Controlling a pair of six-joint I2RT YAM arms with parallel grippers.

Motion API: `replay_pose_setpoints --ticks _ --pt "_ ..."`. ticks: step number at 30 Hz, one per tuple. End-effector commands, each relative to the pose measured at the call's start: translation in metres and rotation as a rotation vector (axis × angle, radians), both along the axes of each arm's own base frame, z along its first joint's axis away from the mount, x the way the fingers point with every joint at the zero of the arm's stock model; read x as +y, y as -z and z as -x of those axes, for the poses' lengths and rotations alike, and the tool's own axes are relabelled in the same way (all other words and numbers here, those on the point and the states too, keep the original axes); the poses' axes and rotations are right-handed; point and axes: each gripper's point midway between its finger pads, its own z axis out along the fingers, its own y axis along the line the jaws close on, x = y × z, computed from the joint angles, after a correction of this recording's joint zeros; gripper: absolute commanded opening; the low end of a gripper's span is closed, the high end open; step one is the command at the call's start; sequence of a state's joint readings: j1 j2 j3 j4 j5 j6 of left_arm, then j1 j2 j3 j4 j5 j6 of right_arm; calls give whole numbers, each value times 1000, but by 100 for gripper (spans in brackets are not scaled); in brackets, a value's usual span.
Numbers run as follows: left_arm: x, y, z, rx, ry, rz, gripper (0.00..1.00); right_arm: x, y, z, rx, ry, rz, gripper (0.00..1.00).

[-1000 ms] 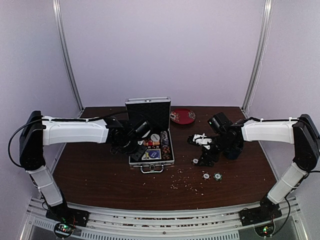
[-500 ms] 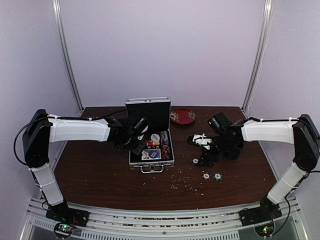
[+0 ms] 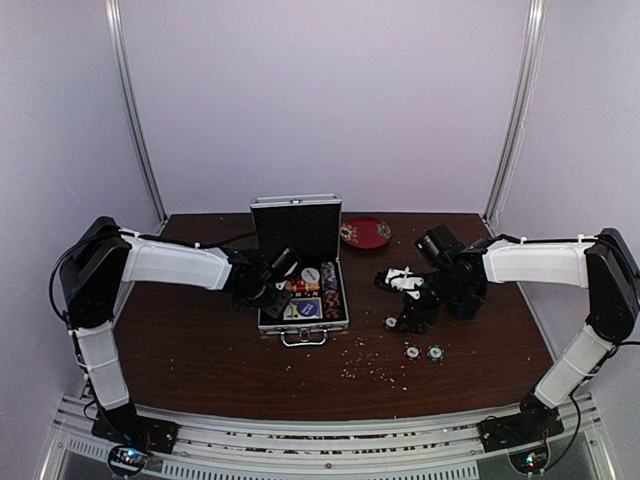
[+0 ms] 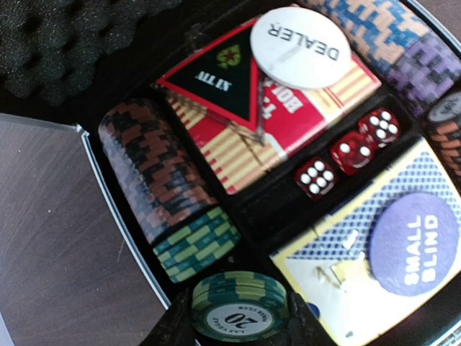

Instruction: Pack up texas hold em set

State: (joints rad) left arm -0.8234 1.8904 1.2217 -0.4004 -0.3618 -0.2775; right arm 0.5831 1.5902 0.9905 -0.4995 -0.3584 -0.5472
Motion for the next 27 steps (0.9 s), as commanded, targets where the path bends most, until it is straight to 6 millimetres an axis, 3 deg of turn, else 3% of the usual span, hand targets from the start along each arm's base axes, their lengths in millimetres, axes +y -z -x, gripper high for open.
replay_pose_setpoints --ticks 1,11,17,22,27 --pt "2 -1 -19 -65 -26 5 23 2 -5 -3 -21 -3 4 84" --pt "6 10 -32 -76 -38 -25 29 1 2 -2 -2 -7 15 84" --pt "7 6 -32 -70 -40 -34 58 1 3 -2 1 -7 16 84" --pt "7 -9 -28 -68 -29 -14 68 2 4 -1 6 -11 18 84" --pt "3 -25 -19 -41 21 12 71 2 5 -1 12 -13 17 84"
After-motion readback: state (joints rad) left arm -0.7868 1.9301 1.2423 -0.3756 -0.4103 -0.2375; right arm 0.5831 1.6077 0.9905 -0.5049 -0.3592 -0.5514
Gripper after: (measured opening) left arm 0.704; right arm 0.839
